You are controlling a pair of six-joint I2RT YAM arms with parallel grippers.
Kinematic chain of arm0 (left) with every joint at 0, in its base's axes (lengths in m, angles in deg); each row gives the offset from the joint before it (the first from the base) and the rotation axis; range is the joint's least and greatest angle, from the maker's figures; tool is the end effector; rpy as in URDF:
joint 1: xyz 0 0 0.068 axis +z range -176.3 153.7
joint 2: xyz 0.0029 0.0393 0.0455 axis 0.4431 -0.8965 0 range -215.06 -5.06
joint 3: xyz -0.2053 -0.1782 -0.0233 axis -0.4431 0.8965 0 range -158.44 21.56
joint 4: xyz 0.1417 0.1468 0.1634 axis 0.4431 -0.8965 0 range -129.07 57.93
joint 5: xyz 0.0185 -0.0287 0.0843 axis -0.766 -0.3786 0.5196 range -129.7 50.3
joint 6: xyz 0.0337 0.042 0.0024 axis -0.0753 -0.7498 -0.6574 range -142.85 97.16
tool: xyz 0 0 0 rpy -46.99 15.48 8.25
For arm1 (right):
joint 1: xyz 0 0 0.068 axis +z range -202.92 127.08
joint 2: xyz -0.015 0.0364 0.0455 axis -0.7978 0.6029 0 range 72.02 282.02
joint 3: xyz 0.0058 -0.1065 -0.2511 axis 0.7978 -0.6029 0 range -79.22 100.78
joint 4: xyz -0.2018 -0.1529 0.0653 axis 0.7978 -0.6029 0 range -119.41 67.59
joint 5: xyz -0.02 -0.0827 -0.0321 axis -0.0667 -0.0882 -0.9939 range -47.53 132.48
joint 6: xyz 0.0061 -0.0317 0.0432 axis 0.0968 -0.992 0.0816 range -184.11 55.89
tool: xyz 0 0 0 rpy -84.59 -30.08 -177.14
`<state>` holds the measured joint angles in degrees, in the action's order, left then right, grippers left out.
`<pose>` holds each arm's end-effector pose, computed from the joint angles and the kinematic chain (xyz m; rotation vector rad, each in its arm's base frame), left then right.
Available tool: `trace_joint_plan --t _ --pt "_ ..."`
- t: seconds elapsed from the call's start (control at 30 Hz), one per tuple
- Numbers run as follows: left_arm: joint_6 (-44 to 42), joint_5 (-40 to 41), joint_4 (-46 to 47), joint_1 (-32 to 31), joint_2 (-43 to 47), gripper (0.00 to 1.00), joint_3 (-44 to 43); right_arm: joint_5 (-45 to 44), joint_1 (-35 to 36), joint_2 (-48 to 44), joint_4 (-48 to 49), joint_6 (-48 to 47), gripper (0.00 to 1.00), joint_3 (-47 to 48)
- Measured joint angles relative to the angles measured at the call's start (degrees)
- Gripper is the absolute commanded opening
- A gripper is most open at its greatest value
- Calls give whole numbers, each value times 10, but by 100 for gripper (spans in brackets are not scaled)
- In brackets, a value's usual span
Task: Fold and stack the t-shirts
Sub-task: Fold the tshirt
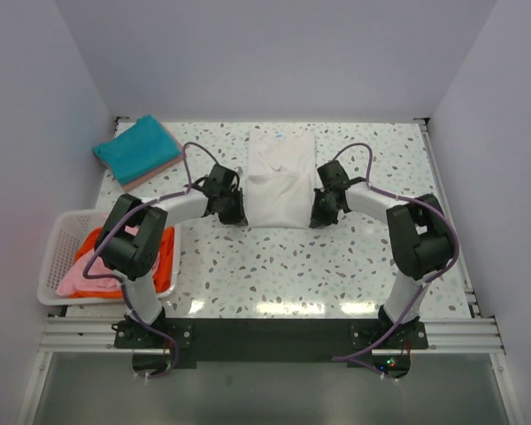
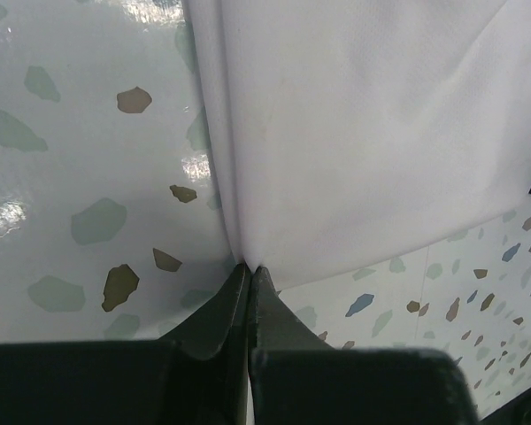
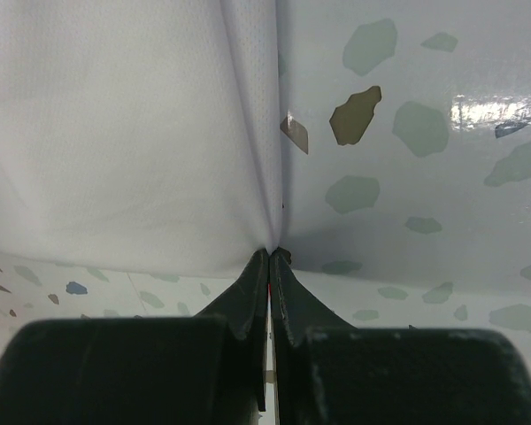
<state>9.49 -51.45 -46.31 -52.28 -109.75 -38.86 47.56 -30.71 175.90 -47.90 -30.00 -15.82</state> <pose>0.3215 -0.1647 0.1481 -0.0713 2.6941 -0.6121 0.3258 0.1364 0.1564 0.2626 2.7749 0.3890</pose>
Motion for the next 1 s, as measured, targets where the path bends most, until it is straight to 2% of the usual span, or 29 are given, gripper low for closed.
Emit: trace_joint_plan --t 0.23,0.37,0.67,1.0 --pt "-2 -1 0 0 2 0 2 0 0 -5 -12 -1 0 0" --pt "-6 1 -34 -3 19 0 0 -10 2 -36 -48 -5 0 3" --pt "-22 0 -124 -5 134 0 -55 -28 4 -158 -135 -22 0 55" --pt "-34 -53 -250 -8 230 0 -42 -25 35 -266 -293 -33 0 57"
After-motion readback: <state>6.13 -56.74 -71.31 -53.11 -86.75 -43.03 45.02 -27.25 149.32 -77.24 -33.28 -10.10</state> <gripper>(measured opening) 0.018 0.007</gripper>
